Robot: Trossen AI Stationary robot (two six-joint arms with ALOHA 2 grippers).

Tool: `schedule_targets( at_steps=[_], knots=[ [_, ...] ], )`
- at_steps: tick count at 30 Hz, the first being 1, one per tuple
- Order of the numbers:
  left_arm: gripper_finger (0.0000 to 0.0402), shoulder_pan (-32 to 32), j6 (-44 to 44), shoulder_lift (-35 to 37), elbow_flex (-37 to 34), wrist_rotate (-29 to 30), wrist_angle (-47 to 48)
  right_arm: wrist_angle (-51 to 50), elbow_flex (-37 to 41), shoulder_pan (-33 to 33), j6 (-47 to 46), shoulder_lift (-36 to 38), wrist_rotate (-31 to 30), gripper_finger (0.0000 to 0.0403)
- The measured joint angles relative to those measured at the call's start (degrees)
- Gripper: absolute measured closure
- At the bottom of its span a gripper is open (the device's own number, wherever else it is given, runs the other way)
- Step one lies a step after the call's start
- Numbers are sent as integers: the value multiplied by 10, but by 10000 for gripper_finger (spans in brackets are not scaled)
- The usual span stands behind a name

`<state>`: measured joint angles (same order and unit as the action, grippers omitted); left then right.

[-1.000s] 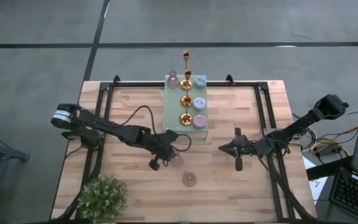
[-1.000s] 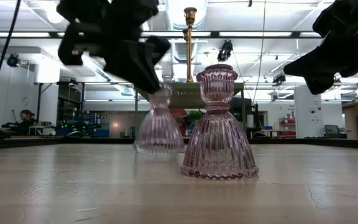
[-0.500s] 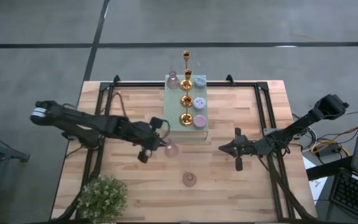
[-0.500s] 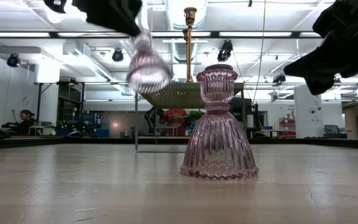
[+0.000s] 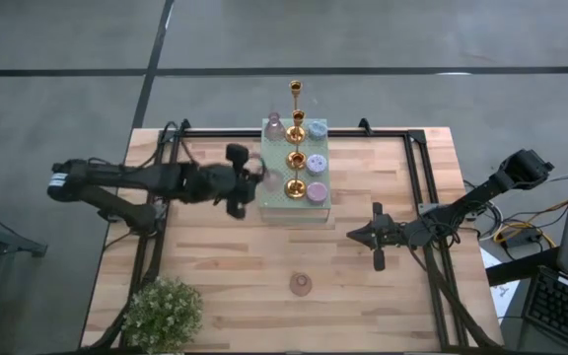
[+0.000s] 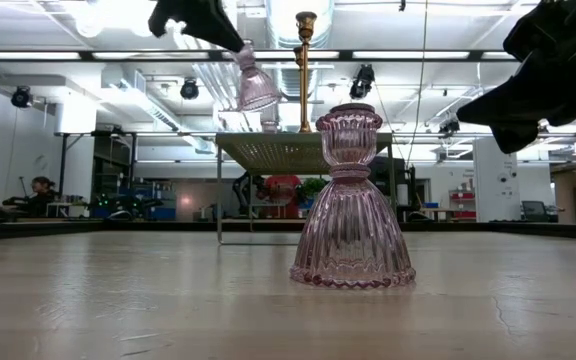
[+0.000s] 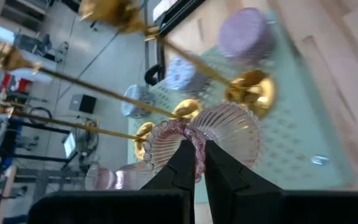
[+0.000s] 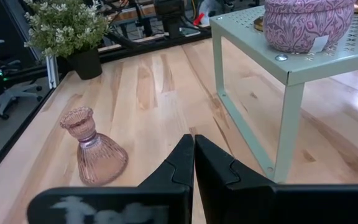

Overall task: Pick & Place candle stick holders
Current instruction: Put the right pink glass candle holder on the shelf aligned with the other pink glass candle holder

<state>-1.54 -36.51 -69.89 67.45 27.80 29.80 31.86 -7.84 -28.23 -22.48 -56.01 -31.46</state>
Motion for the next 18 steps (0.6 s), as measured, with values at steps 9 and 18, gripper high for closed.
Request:
schedule_targets(
  at_steps=[9, 18],
  knots=[
    [383, 128, -27, -78, 58, -38, 27, 0, 2, 0, 0, 0, 0, 394],
    [384, 169, -40, -150, 85, -60, 27, 0, 4, 0, 0, 0, -1, 394]
  ],
)
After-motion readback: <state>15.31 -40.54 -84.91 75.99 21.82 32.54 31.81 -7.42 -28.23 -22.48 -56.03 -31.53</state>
